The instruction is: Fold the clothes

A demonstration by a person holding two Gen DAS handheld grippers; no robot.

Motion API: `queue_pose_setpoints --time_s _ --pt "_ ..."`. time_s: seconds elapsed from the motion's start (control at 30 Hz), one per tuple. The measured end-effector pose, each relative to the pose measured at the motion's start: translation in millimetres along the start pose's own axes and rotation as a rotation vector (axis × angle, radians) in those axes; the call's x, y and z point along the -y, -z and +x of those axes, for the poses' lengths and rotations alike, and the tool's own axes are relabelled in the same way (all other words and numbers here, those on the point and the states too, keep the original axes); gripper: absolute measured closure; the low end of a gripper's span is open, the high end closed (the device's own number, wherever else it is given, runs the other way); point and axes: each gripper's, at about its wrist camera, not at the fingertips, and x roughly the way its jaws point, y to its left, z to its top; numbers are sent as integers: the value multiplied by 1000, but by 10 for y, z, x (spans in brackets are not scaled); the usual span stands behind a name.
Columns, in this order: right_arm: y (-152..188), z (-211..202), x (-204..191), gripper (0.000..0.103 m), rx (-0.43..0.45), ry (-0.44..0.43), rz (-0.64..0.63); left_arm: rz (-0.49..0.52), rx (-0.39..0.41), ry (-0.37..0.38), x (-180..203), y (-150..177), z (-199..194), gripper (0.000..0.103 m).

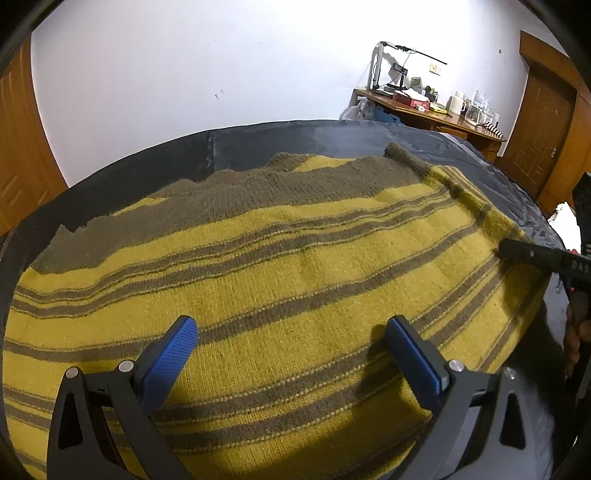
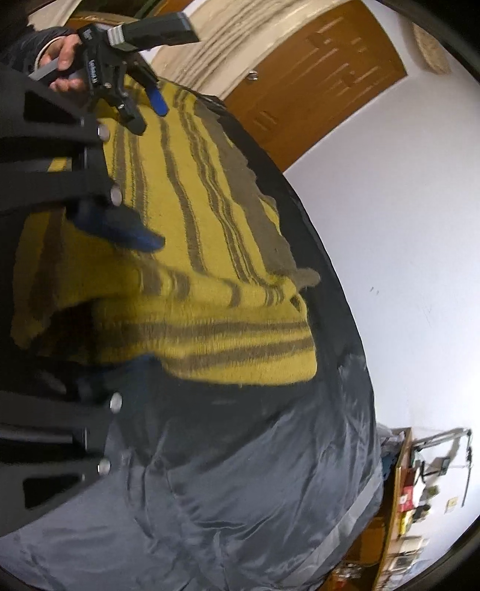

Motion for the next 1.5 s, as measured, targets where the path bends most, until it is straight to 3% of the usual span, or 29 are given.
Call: queue_pose_setpoints --time_s 0.13,0.2,0.37,0.8,1.03,1.27,1.5 --pt "4 -2 17 57 3 -6 10 0 2 2 8 4 -3 1" --pt "5 -5 4 65 12 -8 12 -2 1 3 11 3 -9 1" --pt "-10 -91 -101 75 72 -17 24 -21 -8 23 -14 -22 -43 1" --pt "-74 -225 -1226 78 218 78 -235 -119 19 93 -257 -218 -242 1" --pt "219 173 -1680 82 129 36 -350 -198 4 129 -497 -212 -203 1" --pt "270 291 -1571 82 82 -7 -325 -184 37 228 -400 -342 -301 1" --pt "265 256 -1408 82 63 -89 -280 -166 -23 397 -47 -607 -234 1"
